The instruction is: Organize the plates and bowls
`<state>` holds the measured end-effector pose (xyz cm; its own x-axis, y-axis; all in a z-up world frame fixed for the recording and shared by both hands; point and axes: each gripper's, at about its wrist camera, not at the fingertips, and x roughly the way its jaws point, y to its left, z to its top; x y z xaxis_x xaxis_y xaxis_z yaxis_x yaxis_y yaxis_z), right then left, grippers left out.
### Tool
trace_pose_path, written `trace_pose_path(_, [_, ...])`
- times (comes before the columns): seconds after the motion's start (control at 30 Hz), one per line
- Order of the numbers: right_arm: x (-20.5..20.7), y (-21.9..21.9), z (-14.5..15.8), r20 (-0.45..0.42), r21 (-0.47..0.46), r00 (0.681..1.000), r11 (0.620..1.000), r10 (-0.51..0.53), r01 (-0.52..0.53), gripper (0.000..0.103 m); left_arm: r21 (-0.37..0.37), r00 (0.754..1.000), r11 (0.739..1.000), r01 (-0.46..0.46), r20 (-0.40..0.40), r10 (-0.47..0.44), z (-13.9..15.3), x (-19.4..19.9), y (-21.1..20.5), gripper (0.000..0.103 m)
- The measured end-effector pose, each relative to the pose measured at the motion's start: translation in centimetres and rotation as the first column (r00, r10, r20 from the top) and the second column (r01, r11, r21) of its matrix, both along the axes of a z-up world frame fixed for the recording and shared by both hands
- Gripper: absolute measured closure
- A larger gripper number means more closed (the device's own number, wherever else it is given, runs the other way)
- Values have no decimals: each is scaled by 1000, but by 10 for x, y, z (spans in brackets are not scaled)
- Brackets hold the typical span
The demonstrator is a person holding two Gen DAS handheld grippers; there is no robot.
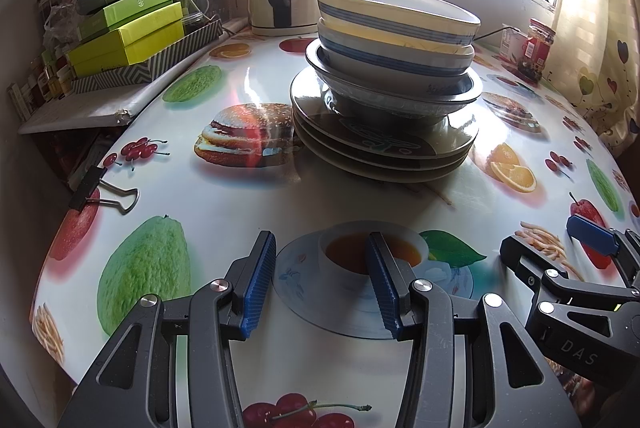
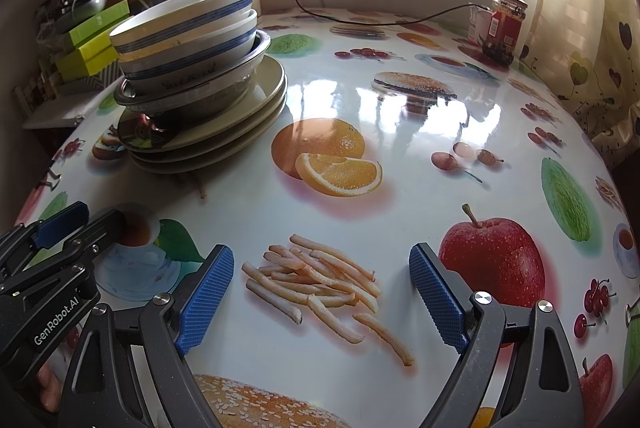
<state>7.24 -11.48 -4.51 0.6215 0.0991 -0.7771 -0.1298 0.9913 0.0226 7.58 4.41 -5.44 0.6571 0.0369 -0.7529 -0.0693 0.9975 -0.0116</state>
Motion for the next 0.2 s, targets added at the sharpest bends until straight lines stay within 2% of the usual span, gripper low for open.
trace_pose_path(0.2, [0,0,0,0,0,1000,1000,0,0,12,1,1000,1000,0,0,0,0,0,0,55])
